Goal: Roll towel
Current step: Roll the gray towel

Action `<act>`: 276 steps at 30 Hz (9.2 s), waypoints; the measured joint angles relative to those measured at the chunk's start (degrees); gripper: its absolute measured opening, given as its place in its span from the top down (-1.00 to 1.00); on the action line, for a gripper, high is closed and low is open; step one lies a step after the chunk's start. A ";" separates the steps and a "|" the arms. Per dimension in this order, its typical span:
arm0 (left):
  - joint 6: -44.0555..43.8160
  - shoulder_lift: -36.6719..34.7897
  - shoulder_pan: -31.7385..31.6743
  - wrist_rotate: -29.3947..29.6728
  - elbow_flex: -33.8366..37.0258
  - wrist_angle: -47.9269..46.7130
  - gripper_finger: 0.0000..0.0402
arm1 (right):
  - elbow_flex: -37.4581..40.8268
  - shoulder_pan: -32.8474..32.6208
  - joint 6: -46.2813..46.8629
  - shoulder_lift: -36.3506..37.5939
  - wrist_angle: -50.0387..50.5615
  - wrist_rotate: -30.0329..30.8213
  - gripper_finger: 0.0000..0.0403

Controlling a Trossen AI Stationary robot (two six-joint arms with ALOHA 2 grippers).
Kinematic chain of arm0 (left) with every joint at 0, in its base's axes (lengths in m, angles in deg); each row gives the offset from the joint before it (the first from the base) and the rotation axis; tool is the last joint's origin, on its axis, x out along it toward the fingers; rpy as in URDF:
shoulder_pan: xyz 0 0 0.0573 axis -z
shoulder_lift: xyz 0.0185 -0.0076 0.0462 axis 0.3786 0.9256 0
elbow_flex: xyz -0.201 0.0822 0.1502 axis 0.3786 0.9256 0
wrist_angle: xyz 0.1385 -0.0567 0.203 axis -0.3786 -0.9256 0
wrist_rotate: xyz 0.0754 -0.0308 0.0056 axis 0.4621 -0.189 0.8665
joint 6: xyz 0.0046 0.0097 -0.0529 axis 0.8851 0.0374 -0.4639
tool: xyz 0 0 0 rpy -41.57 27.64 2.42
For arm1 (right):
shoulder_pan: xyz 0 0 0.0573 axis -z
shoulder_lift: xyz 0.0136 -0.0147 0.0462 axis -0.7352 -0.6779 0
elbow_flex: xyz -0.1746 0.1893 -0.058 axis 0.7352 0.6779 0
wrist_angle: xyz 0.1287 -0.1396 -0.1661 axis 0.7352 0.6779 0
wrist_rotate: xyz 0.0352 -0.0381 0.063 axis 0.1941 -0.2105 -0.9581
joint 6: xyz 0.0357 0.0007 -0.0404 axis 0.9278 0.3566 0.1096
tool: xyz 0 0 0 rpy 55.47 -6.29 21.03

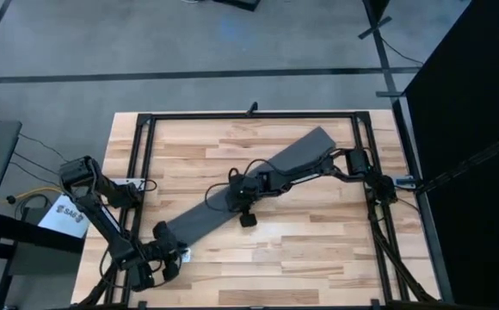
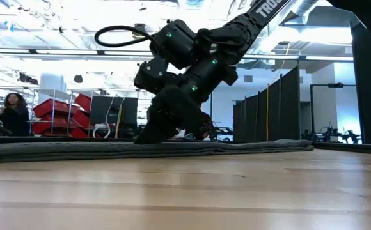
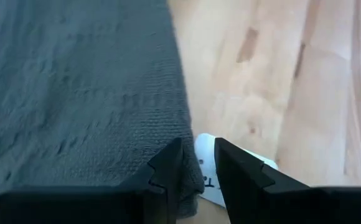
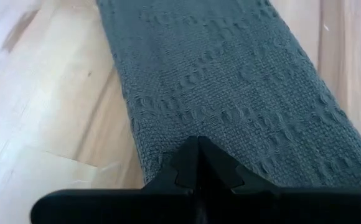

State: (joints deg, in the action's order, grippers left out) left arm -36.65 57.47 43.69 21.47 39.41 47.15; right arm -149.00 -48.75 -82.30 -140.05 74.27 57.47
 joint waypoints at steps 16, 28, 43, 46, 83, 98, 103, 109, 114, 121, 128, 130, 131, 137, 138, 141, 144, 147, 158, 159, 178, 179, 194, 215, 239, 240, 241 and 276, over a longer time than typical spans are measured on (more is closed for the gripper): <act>-4.85 -1.41 4.99 -3.94 -2.94 -1.90 0.59 | 7.97 -4.37 -2.14 10.91 4.72 5.32 1.00; -11.94 -3.86 -3.02 -0.77 -1.64 -15.21 0.59 | 25.52 1.58 0.79 23.05 3.82 8.61 1.00; -9.49 -5.03 -3.72 -6.59 2.47 -8.87 0.59 | 39.73 4.87 5.44 29.97 2.65 13.93 1.00; -9.02 -6.42 -2.53 -8.58 2.15 -9.86 0.59 | 39.79 2.95 7.01 30.07 3.69 14.12 1.00; -12.79 -6.15 -14.92 -9.59 3.37 -25.01 0.59 | 45.52 -3.05 27.69 41.93 22.94 27.59 1.00; 4.31 -15.09 -32.89 -7.23 0.51 -23.27 0.59 | 34.91 -10.20 30.97 41.81 33.17 29.76 1.00; 12.17 -13.43 -33.06 -9.70 0.68 -7.46 0.59 | 38.05 -6.11 30.38 41.75 34.91 33.02 1.00; 9.19 -5.10 -35.71 -10.84 1.28 -9.28 0.59 | 42.67 -5.13 34.91 41.70 33.32 29.04 1.00; 9.78 -3.44 -42.25 -9.88 1.19 -17.65 0.59 | 42.83 -10.03 42.39 41.79 31.75 26.19 1.00; 31.09 -7.64 -57.24 -8.22 1.78 -15.01 0.59 | 38.44 -13.74 50.60 41.69 27.17 16.81 1.00; 45.16 -16.75 -60.69 -9.49 -0.60 -8.67 0.59 | 34.23 -14.84 40.81 41.70 24.44 18.92 1.00; 45.41 -19.47 -58.35 -10.56 -0.65 -7.02 0.59 | 34.23 -15.19 37.65 41.70 23.34 18.97 1.00; 44.77 -20.38 -57.10 -11.69 -0.39 -6.22 0.59 | 34.47 -15.29 36.45 41.69 22.26 19.07 1.00; 35.97 -18.87 -55.17 -14.52 2.68 -10.96 0.59 | 37.96 -14.99 34.02 40.61 14.54 19.29 1.00; 35.17 -18.15 -55.79 -14.50 3.48 -11.08 0.59 | 38.29 -15.15 34.37 40.04 14.48 19.29 1.00; 36.06 -16.24 -59.26 -14.36 5.06 -8.78 0.59 | 38.62 -16.05 36.43 37.89 15.13 19.38 1.00; 39.52 -14.03 -63.43 -13.76 6.06 -4.43 0.59 | 38.49 -17.83 39.99 34.59 14.12 19.38 1.00; 45.28 -11.45 -68.90 -13.16 5.98 1.62 0.59 | 38.10 -18.87 43.69 32.16 12.50 17.66 1.00; 65.19 -11.40 -81.18 -18.12 2.77 6.98 0.59 | 34.91 -19.48 39.33 38.38 10.64 18.96 1.00; 65.56 -12.56 -81.11 -19.20 2.15 7.00 0.59 | 34.93 -19.50 37.91 38.70 10.56 18.98 1.00; 66.43 0.96 -66.35 -20.57 -2.07 44.49 0.59 | 41.14 -20.95 27.68 24.13 -18.88 11.91 1.00; 66.96 2.44 -66.72 -20.75 -3.55 44.81 0.59 | 40.84 -20.95 27.01 24.09 -18.89 11.92 1.00; 65.85 13.02 -67.04 -26.67 -14.39 27.64 0.59 | 40.45 -28.54 37.31 43.04 11.42 14.47 1.00; 64.46 12.92 -68.27 -24.28 -14.40 24.87 0.59 | 36.52 -35.20 47.11 40.92 16.74 12.78 1.00; 63.10 12.98 -68.27 -24.31 -14.34 24.83 0.59 | 31.11 -37.52 45.05 34.84 18.93 13.27 1.00; 63.20 12.99 -68.27 -24.31 -14.32 24.95 0.59 | 30.59 -37.72 45.84 34.84 21.94 14.31 1.00; 63.39 12.99 -68.23 -24.33 -14.29 25.15 0.59 | 30.37 -37.85 46.92 34.84 24.66 15.85 1.00; 75.90 2.01 -60.05 -16.26 -17.69 27.37 0.59 | 30.32 -34.98 31.74 37.35 18.15 33.31 1.00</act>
State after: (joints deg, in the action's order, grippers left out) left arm 39.25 59.48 -16.35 5.21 21.72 74.52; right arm -118.68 -83.73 -50.57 -102.70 92.42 90.77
